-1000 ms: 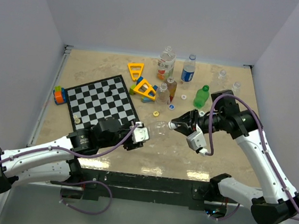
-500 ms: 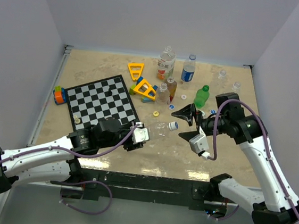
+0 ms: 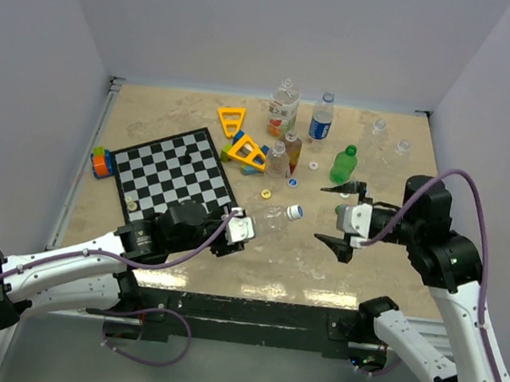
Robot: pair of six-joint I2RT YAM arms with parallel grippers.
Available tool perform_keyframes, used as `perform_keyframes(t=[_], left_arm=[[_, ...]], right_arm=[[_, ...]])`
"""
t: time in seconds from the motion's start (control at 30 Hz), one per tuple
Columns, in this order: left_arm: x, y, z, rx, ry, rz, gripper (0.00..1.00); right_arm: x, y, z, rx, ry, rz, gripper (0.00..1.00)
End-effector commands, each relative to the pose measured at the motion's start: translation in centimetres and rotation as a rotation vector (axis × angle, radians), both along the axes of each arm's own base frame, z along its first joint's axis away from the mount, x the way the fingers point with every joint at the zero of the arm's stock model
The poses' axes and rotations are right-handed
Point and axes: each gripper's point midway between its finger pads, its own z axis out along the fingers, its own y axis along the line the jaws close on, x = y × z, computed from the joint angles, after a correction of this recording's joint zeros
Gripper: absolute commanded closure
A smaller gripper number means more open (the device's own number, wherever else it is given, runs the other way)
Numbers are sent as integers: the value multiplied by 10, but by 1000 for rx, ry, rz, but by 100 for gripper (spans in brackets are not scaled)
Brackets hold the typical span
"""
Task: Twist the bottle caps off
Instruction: Unscrew the bottle cap from the plastic bottle.
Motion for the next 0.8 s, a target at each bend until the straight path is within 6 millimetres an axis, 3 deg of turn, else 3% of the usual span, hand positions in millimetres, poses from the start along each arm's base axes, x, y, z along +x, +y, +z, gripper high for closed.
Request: perform_keyframes(t=[0.0,0.17,0.37,0.47,0.77], left_arm=[[5,-2,12,-35,-17,27,100],[14,4,13,-26,-34,83,100],[16,7,17,-32,-47,100,100],[16,7,18,-36,-47,102,100],[15,6,16,-32,-44,98,100]], right_arm=[[6,10,-6,128,356,-132,2],[3,30,9,161,588,-56,2],[22,45,-23,144,823,-60,2],[26,46,-37,129,877,-69,2],[23,49,-35,138,887,-28,18]])
